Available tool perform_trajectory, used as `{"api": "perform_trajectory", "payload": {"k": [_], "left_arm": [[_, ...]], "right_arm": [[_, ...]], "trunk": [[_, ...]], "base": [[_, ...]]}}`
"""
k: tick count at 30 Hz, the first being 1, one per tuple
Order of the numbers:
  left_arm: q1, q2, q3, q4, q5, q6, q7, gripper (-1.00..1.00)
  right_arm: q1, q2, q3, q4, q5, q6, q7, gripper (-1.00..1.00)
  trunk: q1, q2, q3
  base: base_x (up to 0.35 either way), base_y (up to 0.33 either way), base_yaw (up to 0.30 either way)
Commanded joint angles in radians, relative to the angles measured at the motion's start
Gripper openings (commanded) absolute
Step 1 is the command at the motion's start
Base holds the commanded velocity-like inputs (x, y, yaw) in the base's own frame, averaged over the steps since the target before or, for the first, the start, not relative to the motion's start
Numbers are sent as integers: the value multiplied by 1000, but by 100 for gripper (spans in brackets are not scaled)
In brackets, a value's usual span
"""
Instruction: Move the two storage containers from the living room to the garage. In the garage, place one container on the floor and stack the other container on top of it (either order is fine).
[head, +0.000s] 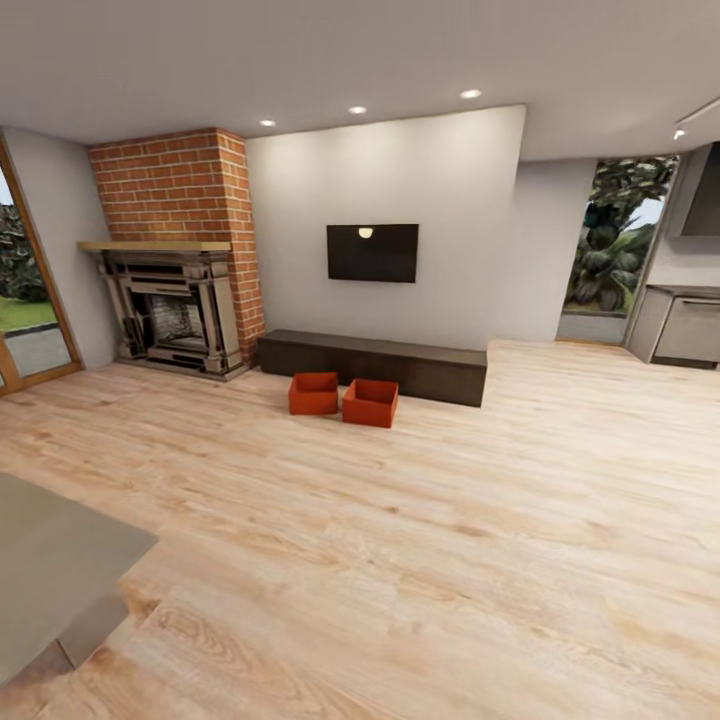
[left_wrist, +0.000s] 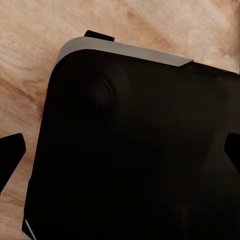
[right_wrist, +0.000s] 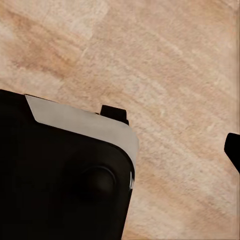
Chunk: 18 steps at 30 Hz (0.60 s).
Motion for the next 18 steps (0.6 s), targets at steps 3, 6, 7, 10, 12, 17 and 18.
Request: {"api": "perform_trajectory", "payload": {"k": [3, 6, 7, 10, 12, 17, 18], "left_arm": [[0, 0, -1, 0, 5, -2, 0, 100], [0, 0, -1, -1, 5, -2, 0, 100], [0, 0, -1, -1, 5, -2, 0, 100], [0, 0, -1, -1, 5, -2, 0, 100], [0, 0, -1, -1, 5, -2, 0, 100], [0, 0, -1, -1, 5, -2, 0, 100], [0, 0, -1, -1, 5, -2, 0, 100]], "right_arm": [[-1, 0, 8, 3, -3, -5, -3, 100], [-1, 0, 8, 3, -3, -5, -3, 100], [-2, 0, 8, 3, -3, -5, -3, 100], [-1, 0, 8, 3, -3, -5, -3, 100], [-1, 0, 8, 3, -3, -5, -3, 100], [-1, 0, 8, 3, -3, -5, -3, 100], [-1, 0, 8, 3, -3, -5, -3, 100]], "trunk": [[1, 0, -1], [1, 0, -1], [1, 0, -1], [1, 0, -1], [1, 0, -1], [1, 0, -1], [1, 0, -1]], "base": [[322, 0, 0], [322, 0, 0], [322, 0, 0], [322, 0, 0], [322, 0, 0], [322, 0, 0], [322, 0, 0]]}}
